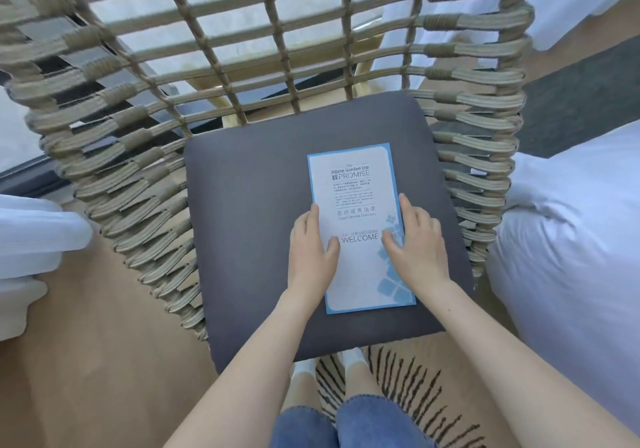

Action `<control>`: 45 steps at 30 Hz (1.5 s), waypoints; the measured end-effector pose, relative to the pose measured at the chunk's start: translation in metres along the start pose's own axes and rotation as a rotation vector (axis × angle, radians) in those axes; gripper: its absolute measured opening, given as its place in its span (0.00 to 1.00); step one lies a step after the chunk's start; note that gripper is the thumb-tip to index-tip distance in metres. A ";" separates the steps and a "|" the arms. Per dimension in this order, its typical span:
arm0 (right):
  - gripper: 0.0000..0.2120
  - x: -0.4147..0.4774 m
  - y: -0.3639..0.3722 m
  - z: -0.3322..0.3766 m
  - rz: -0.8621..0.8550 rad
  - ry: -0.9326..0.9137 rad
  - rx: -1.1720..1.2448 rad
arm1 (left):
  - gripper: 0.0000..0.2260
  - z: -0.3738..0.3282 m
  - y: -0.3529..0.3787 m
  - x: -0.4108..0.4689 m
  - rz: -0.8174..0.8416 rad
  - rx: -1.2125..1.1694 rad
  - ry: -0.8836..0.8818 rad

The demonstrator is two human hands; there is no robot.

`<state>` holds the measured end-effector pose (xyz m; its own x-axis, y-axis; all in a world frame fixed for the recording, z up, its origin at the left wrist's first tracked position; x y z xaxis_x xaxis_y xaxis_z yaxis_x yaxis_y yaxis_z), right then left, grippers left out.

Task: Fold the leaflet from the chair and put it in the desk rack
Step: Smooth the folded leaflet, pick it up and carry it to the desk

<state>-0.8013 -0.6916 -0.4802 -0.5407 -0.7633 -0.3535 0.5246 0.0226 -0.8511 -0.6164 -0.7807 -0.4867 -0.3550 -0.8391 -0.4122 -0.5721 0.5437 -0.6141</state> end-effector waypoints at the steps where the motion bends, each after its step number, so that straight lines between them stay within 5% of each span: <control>1: 0.33 0.002 0.005 -0.001 0.007 0.021 -0.002 | 0.30 0.004 0.004 0.002 -0.004 -0.032 -0.045; 6: 0.34 0.003 0.027 0.002 0.029 0.068 0.048 | 0.29 0.014 0.018 0.000 -0.020 -0.166 -0.168; 16: 0.29 -0.011 0.001 -0.011 0.194 0.269 0.717 | 0.25 0.009 -0.015 -0.014 0.073 -0.585 -0.274; 35: 0.28 -0.141 -0.389 0.186 -0.053 -0.147 1.144 | 0.24 -0.299 -0.306 -0.152 0.015 -0.793 0.155; 45: 0.29 -0.186 -0.499 0.257 -0.116 -0.369 1.160 | 0.25 -0.384 -0.399 -0.210 -0.075 -0.866 0.377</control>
<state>-0.7932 -0.7271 0.1102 -0.5035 -0.8640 -0.0069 0.8629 -0.5032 0.0474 -0.5974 -0.8285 0.1034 -0.4235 -0.9043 -0.0540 -0.8993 0.4125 0.1451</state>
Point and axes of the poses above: each hand's wrist, its own x-axis towards the middle knuckle, its own y-axis out of the palm, z = x × y, the point moved 10 cm from there along x, towards the middle knuckle
